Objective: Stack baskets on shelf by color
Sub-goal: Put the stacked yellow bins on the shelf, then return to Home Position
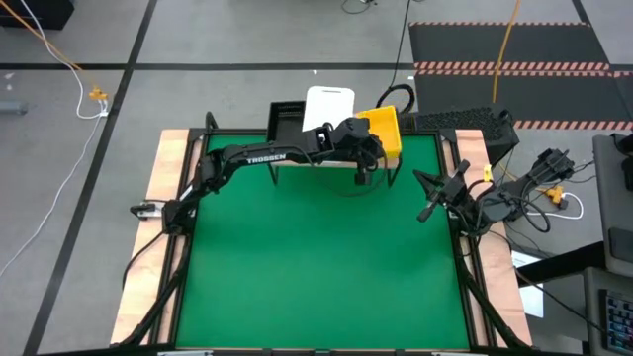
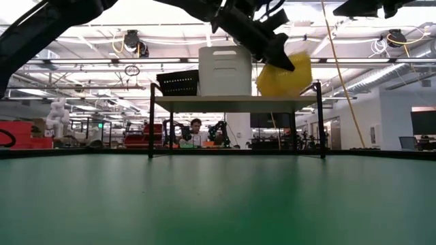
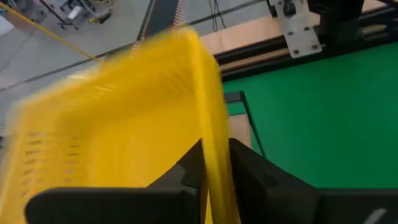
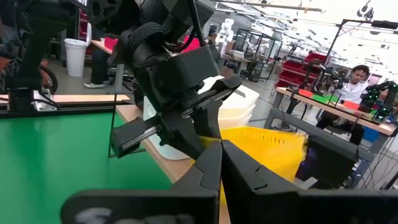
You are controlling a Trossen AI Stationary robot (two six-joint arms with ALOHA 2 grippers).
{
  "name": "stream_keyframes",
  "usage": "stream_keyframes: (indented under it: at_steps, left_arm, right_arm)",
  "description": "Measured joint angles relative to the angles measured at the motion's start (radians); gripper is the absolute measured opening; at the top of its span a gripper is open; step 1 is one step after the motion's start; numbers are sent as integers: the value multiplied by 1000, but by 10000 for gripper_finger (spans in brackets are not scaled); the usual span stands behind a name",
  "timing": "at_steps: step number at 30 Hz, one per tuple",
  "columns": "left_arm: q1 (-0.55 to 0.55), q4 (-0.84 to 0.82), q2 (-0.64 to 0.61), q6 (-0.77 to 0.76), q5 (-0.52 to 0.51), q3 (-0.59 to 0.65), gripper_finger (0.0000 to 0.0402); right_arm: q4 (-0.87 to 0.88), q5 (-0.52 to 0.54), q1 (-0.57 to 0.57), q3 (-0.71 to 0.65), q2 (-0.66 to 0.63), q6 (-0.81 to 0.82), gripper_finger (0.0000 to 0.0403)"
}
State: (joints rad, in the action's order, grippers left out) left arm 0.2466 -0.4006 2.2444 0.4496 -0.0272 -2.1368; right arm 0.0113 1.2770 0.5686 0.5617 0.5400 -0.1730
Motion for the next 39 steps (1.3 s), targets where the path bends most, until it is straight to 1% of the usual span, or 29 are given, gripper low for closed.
stream_keyframes:
  at_steps: [4, 10, 20, 23, 27, 32, 35, 37, 39]
  left_arm:
    - [-1, -8, -2, -3, -6, 2, 66]
    - [-3, -2, -2, 13, -59, 2, 68]
    - [-17, 1, -2, 39, -70, 2, 74]
    - [-35, 8, -3, 45, -80, 2, 93]
    - [-56, 8, -17, 46, -130, 2, 136]
    - [-75, 9, -85, 64, -180, 2, 183]
    - [-80, -28, -145, 38, -184, 2, 198]
    - [-81, -59, -192, 10, -183, 2, 201]
    - [-80, -128, -246, -28, -173, 2, 202]
  right_arm:
    - [0, 0, 0, 0, 0, 0, 0]
    - [0, 0, 0, 0, 0, 0, 0]
    - [0, 0, 0, 0, 0, 0, 0]
    - [0, -1, 0, 0, 0, 1, 0]
    - [0, -51, 0, 0, 0, 3, 0]
    - [0, -51, 0, 0, 0, 3, 0]
    - [0, -52, 0, 0, 0, 4, 0]
    - [0, -53, 0, 0, 3, 12, 0]
    - [0, -90, 0, 0, 8, 22, 0]
